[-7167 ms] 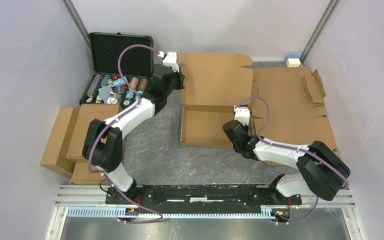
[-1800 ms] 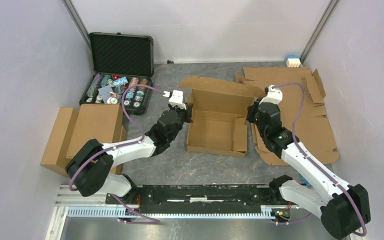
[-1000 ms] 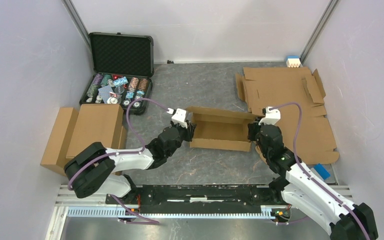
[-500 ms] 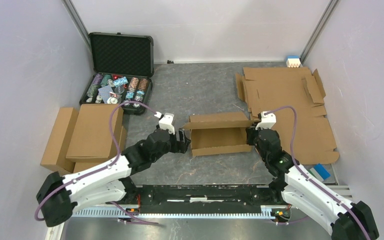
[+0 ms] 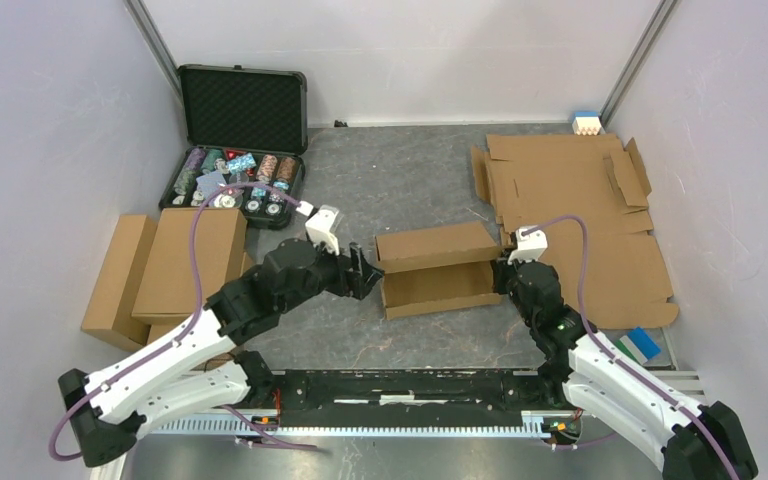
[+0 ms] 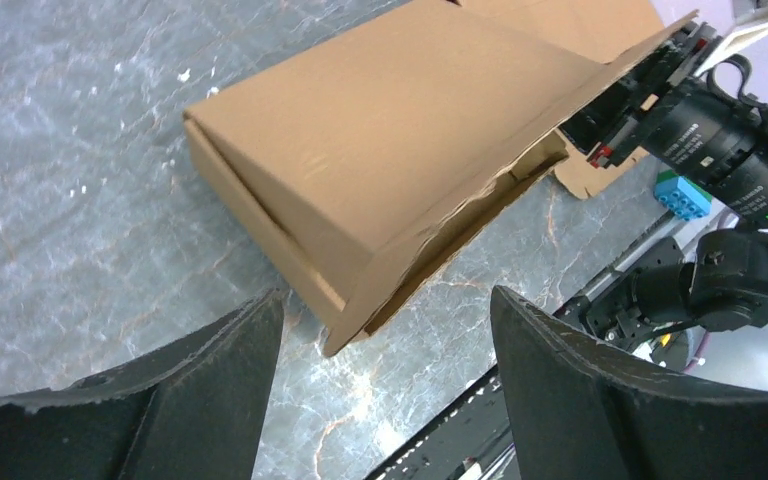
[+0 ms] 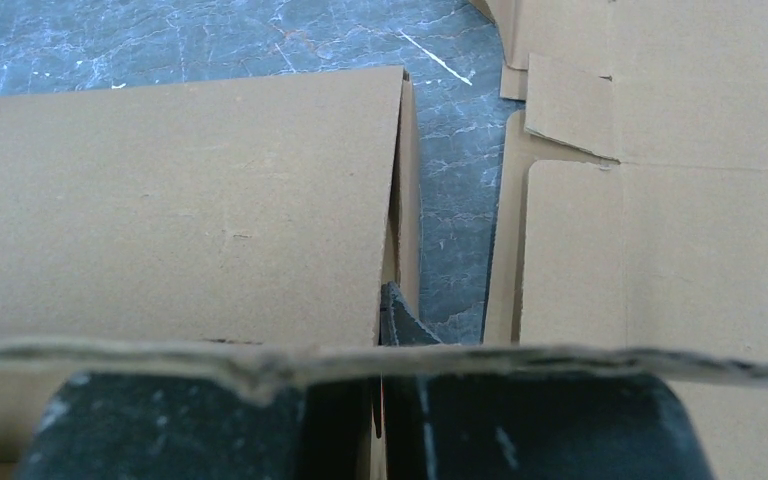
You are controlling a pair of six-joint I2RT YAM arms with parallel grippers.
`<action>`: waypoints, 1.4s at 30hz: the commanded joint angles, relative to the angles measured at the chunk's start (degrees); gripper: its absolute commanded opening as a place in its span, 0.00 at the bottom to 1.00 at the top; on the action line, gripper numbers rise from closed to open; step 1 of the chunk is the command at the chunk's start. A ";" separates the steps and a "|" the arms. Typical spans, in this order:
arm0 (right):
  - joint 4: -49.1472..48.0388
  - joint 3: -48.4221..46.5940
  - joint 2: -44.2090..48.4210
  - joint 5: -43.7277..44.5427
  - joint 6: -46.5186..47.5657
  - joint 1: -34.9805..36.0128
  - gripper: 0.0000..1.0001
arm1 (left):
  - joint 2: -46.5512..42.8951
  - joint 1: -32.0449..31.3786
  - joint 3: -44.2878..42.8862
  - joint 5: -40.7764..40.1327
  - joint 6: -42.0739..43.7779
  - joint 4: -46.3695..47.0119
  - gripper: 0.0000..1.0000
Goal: Fold the paper box
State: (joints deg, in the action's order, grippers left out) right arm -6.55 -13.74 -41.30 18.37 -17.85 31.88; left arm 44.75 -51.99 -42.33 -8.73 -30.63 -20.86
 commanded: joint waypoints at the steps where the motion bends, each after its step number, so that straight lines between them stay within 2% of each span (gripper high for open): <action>1: 2.15 1.61 -0.44 -3.40 2.67 0.36 0.05 | 5.58 -0.13 -7.23 5.81 13.31 1.74 0.82; 5: 2.20 1.57 -0.39 -4.34 3.52 0.40 0.06 | 10.58 -0.13 -10.40 13.27 20.62 4.93 0.81; 8: 2.24 1.37 -0.28 -4.78 4.13 0.38 0.08 | 15.80 -0.13 -12.64 17.91 22.84 5.30 0.79; 11: 2.07 1.26 -0.57 -4.84 4.48 0.36 0.09 | 19.55 -0.14 -13.63 20.63 23.44 5.90 0.73; 14: 2.19 0.95 -1.15 -5.14 4.95 0.41 0.15 | 21.52 -0.13 -13.61 21.12 24.44 5.61 0.53; 17: 4.45 -0.16 -1.03 -5.41 6.04 0.43 0.24 | 21.90 -0.13 -12.81 19.32 24.92 5.05 0.27; 18: 5.07 -0.25 -0.69 -5.41 6.29 0.39 0.30 | 21.82 -0.13 -12.36 18.86 24.92 5.04 0.21; 20: 5.95 0.05 0.58 -6.28 6.96 0.39 0.43 | 21.55 -0.13 -11.04 18.52 24.54 5.64 0.17; 24: 8.54 1.16 4.83 -8.05 7.66 0.39 0.70 | 22.04 -0.13 -8.64 18.41 23.14 7.61 0.14; 29: 10.72 1.91 13.11 -8.35 7.81 0.37 0.84 | 23.37 -0.13 -5.54 19.85 21.38 9.96 0.14; 37: 10.61 -0.25 20.73 -6.58 6.68 0.38 0.85 | 26.77 -0.13 -0.26 21.66 17.52 14.39 0.14; 40: 9.65 -1.02 20.64 -6.82 6.74 0.37 0.85 | 28.33 -0.11 0.44 22.33 16.61 14.53 0.14; 42: 9.40 -2.04 18.76 -7.37 6.47 0.37 0.85 | 28.86 -0.13 0.71 23.31 16.07 14.49 0.18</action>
State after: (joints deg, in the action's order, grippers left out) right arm 4.78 -12.29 -20.97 11.00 -10.83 31.88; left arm 72.36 -52.01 -42.65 12.49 -11.55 -7.16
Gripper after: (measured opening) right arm 0.847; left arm 0.147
